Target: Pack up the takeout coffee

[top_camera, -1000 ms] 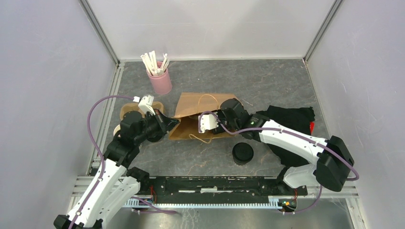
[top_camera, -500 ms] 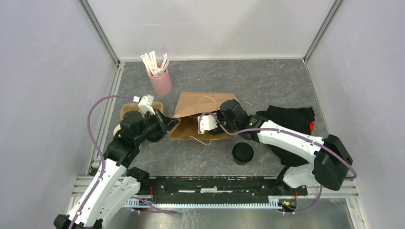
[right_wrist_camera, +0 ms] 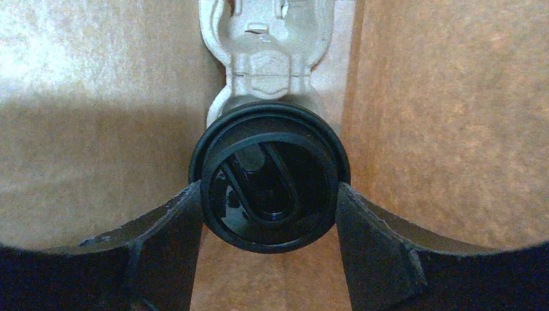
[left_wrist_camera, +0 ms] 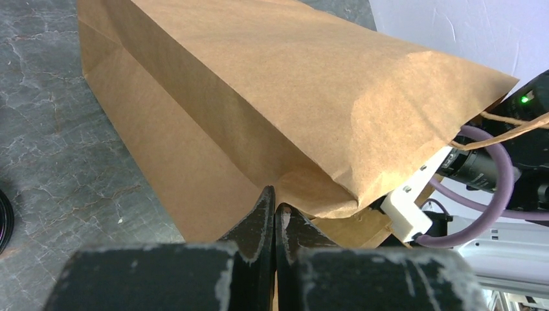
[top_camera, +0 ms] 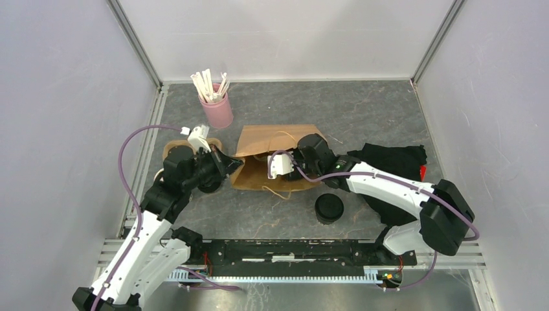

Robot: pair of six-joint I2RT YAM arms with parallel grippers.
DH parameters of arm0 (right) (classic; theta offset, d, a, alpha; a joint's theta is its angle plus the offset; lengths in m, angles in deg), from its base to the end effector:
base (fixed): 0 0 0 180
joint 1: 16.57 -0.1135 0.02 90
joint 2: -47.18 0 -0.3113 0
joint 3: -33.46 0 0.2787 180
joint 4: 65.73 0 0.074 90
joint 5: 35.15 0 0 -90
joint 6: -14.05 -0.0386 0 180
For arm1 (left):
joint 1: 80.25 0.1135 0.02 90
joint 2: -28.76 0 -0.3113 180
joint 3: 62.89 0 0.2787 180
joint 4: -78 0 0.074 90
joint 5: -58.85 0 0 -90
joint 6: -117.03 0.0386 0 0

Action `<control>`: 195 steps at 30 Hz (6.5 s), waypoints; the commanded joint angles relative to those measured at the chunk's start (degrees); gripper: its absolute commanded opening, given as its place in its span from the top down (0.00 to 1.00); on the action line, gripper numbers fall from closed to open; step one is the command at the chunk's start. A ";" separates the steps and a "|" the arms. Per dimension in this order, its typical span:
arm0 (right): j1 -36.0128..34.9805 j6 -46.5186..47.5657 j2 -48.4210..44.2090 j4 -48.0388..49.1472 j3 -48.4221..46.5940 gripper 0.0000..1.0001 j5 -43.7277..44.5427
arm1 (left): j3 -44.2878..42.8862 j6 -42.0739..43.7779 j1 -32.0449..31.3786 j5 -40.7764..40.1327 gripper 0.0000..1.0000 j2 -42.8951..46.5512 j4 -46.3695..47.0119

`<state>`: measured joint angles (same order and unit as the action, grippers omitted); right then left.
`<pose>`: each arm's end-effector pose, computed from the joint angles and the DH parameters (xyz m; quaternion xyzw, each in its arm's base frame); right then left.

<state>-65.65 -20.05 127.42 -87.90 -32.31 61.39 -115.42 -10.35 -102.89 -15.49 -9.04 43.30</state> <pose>0.2177 0.2444 0.2836 -0.6920 0.5635 -0.0775 0.4445 0.1326 -0.0666 0.3372 -0.0266 0.8147 -0.3809 0.4364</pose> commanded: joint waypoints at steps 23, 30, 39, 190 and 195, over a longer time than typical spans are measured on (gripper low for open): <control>0.48 -17.37 1.56 -24.48 -16.30 0.96 -16.15 | -27.35 -12.21 -0.13 11.54 0.98 -17.18 -23.01; 0.39 -19.09 5.47 -35.67 -20.45 0.95 -19.77 | -32.64 -14.99 0.00 6.80 0.97 -20.32 -28.64; 0.43 -18.27 10.32 -38.65 -21.49 0.95 -20.04 | -36.28 -16.36 0.02 2.58 0.89 -23.92 -29.06; 20.72 -55.81 -11.60 -16.05 -12.18 0.19 2.09 | -36.66 -1.91 -15.45 7.89 0.23 -17.99 -26.21; 25.04 -60.18 -15.40 -21.62 -8.20 0.11 -0.25 | -46.30 2.03 -13.89 -9.33 0.35 -19.92 -47.35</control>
<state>-43.70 -76.24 114.88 -103.83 -41.58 62.38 -153.73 -14.70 -118.08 -13.11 -27.99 11.39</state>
